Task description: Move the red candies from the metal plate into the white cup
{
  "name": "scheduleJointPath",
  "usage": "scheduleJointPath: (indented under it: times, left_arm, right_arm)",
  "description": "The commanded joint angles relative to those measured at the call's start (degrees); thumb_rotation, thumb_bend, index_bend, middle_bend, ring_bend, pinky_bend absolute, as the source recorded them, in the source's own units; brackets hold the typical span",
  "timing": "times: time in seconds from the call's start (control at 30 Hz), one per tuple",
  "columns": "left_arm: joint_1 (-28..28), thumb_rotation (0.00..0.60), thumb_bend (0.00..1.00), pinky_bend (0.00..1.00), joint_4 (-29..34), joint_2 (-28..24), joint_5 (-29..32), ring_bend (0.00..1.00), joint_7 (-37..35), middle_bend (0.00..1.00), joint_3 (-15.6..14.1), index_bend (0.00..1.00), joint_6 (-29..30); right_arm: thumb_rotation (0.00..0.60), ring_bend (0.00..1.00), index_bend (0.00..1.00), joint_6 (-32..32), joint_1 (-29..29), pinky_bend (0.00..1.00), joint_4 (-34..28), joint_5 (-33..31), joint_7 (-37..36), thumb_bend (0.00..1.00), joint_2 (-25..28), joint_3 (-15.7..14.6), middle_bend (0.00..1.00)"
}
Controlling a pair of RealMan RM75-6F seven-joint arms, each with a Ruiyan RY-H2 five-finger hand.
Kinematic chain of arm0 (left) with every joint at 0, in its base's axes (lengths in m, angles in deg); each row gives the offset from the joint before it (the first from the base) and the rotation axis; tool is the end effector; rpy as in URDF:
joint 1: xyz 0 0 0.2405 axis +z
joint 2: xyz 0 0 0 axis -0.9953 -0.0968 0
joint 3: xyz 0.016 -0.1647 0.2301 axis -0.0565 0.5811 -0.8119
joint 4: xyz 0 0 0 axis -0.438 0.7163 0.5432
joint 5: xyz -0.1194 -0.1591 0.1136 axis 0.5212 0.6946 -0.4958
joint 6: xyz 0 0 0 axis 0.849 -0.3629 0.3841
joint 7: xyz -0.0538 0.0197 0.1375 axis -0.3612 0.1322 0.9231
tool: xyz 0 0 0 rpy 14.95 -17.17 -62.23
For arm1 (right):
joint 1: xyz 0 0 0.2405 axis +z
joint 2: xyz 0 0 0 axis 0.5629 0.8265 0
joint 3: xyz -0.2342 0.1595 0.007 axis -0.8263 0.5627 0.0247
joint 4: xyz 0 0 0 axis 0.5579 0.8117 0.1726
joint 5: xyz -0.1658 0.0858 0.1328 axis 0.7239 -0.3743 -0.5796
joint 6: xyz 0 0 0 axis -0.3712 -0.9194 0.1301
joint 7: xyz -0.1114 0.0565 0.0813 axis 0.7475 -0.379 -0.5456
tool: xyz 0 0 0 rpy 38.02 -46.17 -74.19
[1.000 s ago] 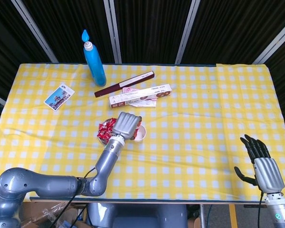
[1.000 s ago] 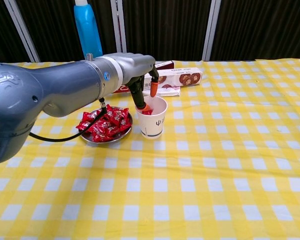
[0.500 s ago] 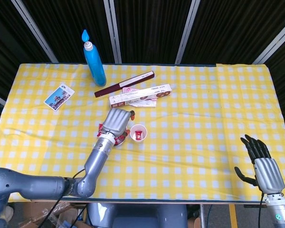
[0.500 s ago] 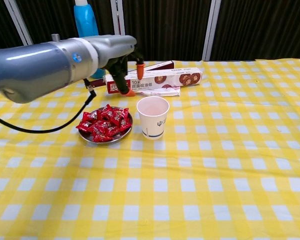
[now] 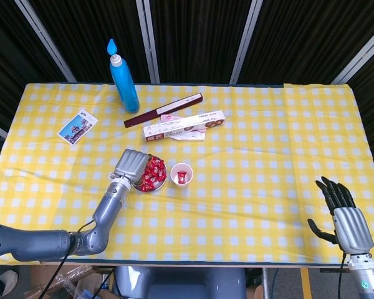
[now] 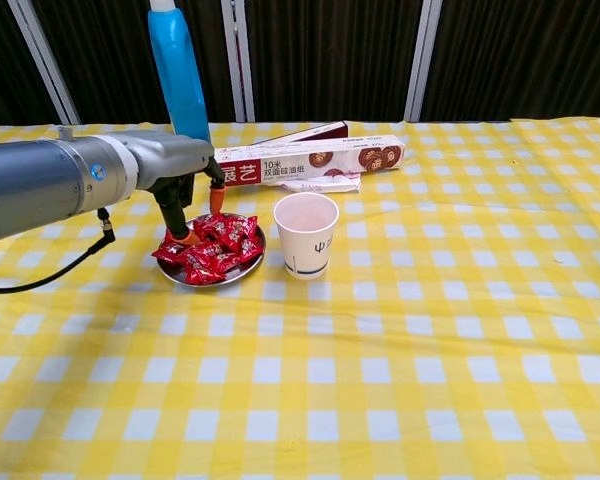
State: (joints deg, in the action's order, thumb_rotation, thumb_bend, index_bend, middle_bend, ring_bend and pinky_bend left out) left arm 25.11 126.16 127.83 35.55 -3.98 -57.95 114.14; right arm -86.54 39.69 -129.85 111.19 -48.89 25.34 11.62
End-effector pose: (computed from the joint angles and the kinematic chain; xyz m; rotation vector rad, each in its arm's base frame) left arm -0.1029 0.4014 -0.0605 -1.8987 -0.8406 -0.5879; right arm -0.3250 -0.1869 0.1450 1.4010 -1.0551 1.0717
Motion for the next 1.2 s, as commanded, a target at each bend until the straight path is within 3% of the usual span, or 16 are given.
scheduleJointPath:
  times: [0.03,0.27,0.43,0.8,1.2]
  left_arm:
    - [-0.86,0.6,0.26,1.0,-4.03,1.01,-4.53,1.0,-1.27,0.99,-1.93,0.41,-3.68]
    - [-1.54,0.6,0.26,1.0,-11.56,1.75,-17.28,1.0,-7.85,0.99,-4.05,0.41,-9.95]
    - [-1.56,0.6,0.26,1.0,-16.07,3.85,-21.54,1.0,-11.96,0.99,-4.44,0.41,-12.04]
    - [-1.93,0.6,0.3,1.0,-23.02,7.52,-24.29,1.0,-16.01,0.99,-4.98,0.43,-16.27]
    - [-1.06,0.6,0.48,1.0,-22.78,7.34,-26.61,1.0,-18.37,1.0,-4.83,0.61,-16.12]
  right_arm:
    - [0.6,0.0,0.0,0.05,0.0,0.0,-0.04,-0.13,-0.17,0.39,0.09,0.06,0.0]
    - [0.6,0.0,0.0,0.37,0.14,0.0,-0.07,-0.33,-0.52,0.39,0.19,0.14,0.0]
    - [0.6,0.0,0.0,0.65,0.17,0.0,-0.33,-0.65,-0.48,0.39,0.29,0.15,0.0]
    - [0.6,0.0,0.0,0.51,0.12,0.0,-0.36,-1.34,-0.76,0.39,0.32,0.63,0.0]
    - [0.6,0.0,0.0,0.56,0.11,0.0,-0.43,-1.58,-0.6,0.39,0.33,0.77,0.0]
